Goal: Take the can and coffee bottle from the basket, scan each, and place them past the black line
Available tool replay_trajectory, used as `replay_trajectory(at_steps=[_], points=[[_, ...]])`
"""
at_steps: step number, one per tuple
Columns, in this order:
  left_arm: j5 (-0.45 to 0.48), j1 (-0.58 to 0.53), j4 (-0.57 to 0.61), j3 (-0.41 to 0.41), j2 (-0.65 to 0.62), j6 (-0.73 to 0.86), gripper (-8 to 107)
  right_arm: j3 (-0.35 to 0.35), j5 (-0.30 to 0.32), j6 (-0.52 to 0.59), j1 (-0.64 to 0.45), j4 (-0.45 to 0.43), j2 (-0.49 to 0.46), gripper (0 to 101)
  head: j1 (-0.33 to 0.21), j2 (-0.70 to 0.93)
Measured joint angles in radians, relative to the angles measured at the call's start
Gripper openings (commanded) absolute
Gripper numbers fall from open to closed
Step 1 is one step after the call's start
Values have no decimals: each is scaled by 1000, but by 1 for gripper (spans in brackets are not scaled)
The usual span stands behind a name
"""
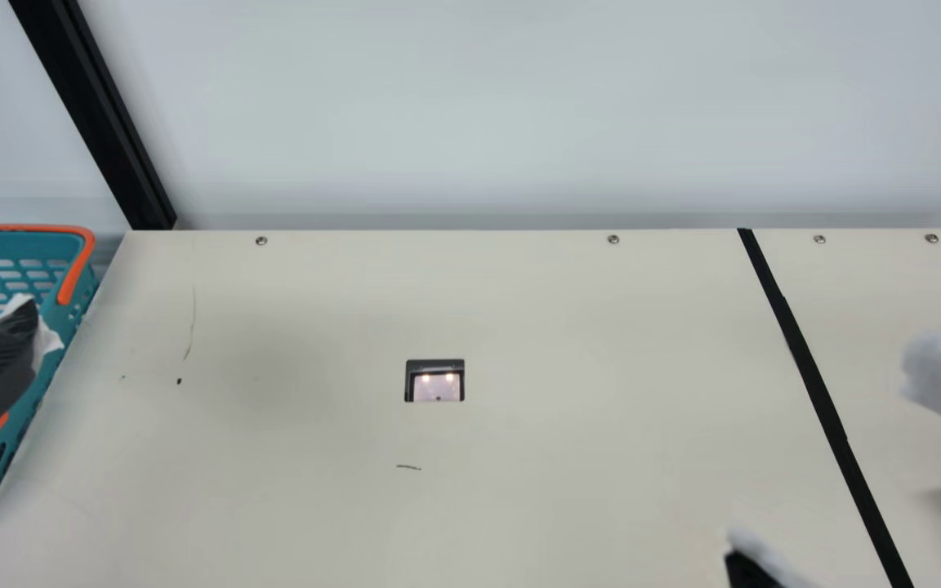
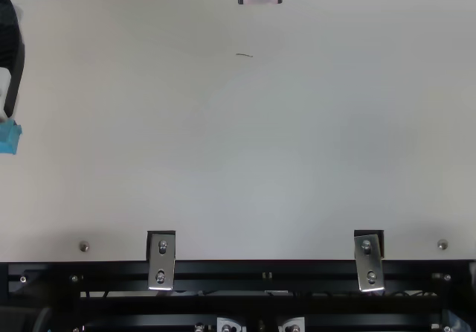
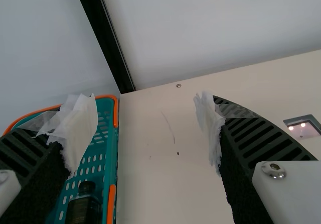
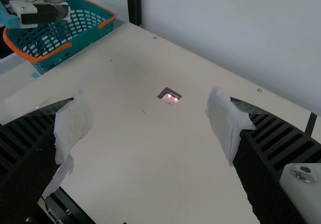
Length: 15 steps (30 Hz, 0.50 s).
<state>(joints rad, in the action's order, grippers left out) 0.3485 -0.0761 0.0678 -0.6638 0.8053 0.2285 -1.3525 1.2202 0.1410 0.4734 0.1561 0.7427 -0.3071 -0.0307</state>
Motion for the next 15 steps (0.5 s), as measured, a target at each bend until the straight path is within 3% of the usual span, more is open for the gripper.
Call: replay_trajectory(at_steps=[9,15], points=[[0,0,0,0,0,0,90,119,1,-49,33,-109,-35,101,0,0],[0,0,0,0,0,0,90,172,2,-87,38,-124,-53,101,0,0]])
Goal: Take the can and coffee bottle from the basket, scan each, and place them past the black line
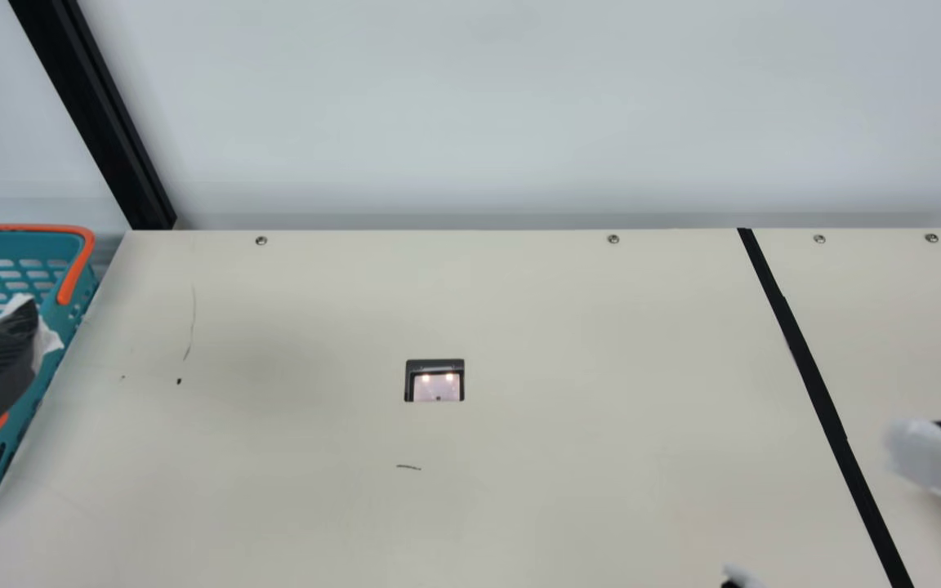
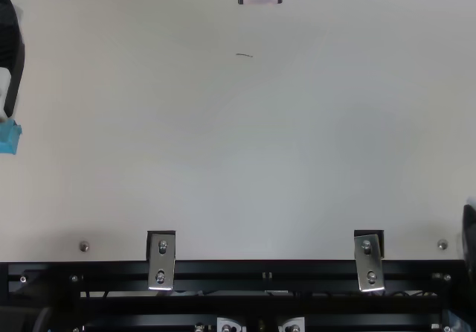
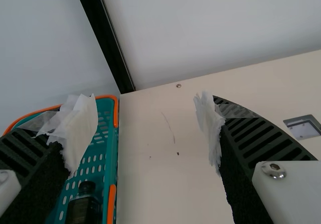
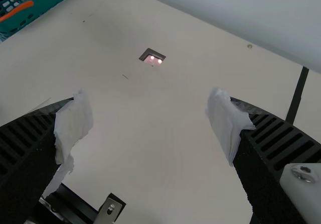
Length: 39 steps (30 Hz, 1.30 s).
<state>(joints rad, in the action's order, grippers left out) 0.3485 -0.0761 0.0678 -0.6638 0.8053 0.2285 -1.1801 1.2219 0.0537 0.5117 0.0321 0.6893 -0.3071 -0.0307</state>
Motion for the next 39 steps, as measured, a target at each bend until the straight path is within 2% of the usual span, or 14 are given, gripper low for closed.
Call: replay_trajectory(at_steps=[13,23,30,32,39], points=[[0,0,0,0,0,0,90,0,-2,-2,0,0,-1,101,0,0],[0,0,0,0,0,0,90,0,-2,-2,0,0,-1,101,0,205],[0,0,0,0,0,0,90,0,-2,-2,0,0,-1,101,-36,333],[0,0,0,0,0,0,90,0,-2,-2,0,0,-1,101,-77,374],[0,0,0,0,0,0,90,0,-2,-2,0,0,-1,101,-92,450]])
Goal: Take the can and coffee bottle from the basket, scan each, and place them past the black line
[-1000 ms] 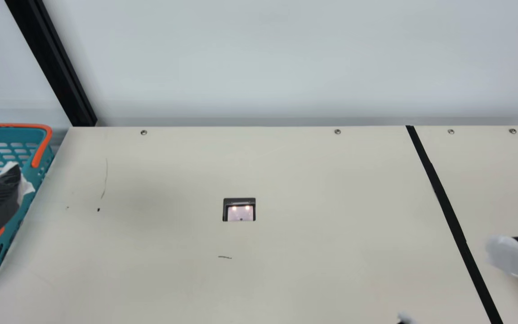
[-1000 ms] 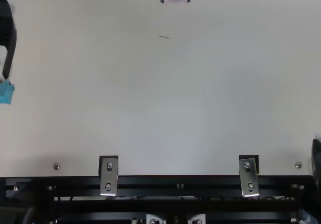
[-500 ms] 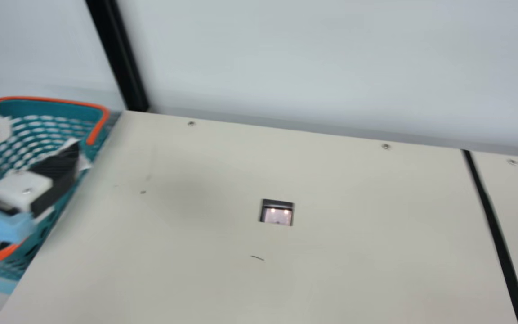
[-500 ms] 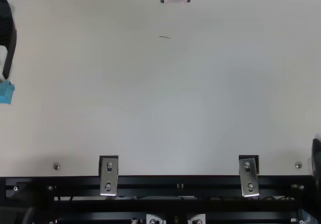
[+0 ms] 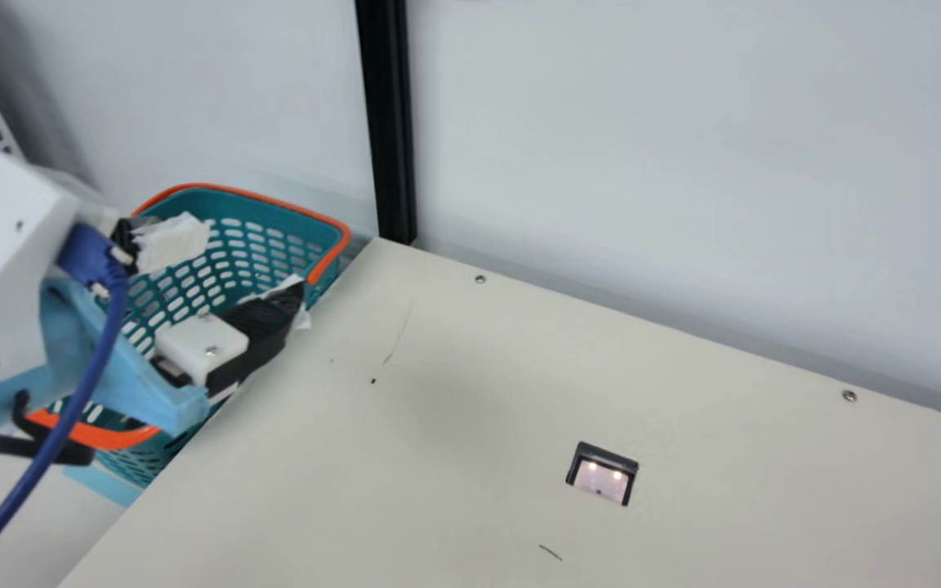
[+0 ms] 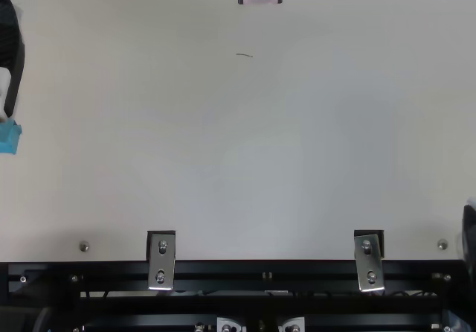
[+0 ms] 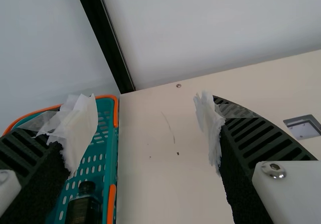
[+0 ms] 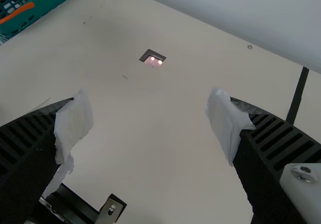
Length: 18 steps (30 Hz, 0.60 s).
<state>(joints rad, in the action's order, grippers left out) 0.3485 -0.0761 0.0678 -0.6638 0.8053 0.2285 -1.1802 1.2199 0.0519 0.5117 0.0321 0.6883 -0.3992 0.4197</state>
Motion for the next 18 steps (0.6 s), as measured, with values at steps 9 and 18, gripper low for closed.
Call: replay_trajectory(at_steps=[9,18], points=[[0,0,0,0,0,0,90,0,0,0,0,0,0,101,5,0],[41,46,-6,-88,66,-76,90,0,0,0,0,0,0,101,0,0]])
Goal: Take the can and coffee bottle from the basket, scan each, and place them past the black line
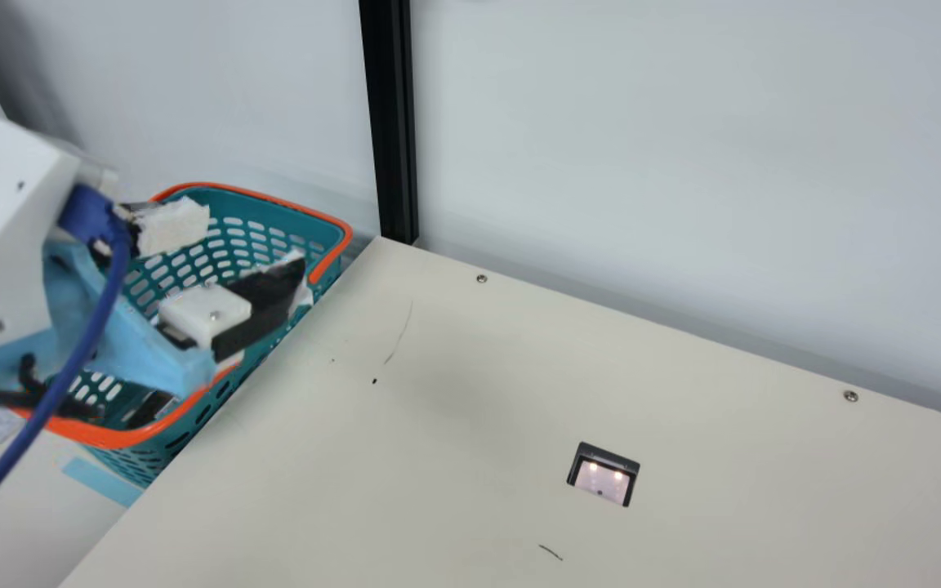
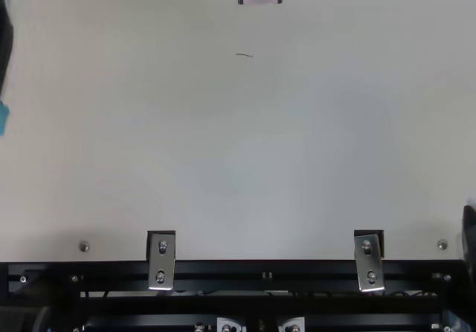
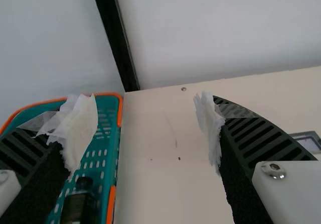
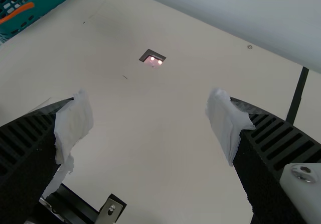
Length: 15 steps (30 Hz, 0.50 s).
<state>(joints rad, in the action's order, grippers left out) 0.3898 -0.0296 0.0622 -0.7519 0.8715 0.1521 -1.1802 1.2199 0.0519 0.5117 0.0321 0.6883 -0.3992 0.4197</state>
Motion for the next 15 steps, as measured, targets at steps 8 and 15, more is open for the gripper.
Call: replay_trajectory(at_steps=[8,15], points=[[110,132,30,-150,109,27,90,0,0,0,0,0,0,101,5,0],[223,266,80,-305,256,158,90,0,0,0,0,0,0,101,0,0]])
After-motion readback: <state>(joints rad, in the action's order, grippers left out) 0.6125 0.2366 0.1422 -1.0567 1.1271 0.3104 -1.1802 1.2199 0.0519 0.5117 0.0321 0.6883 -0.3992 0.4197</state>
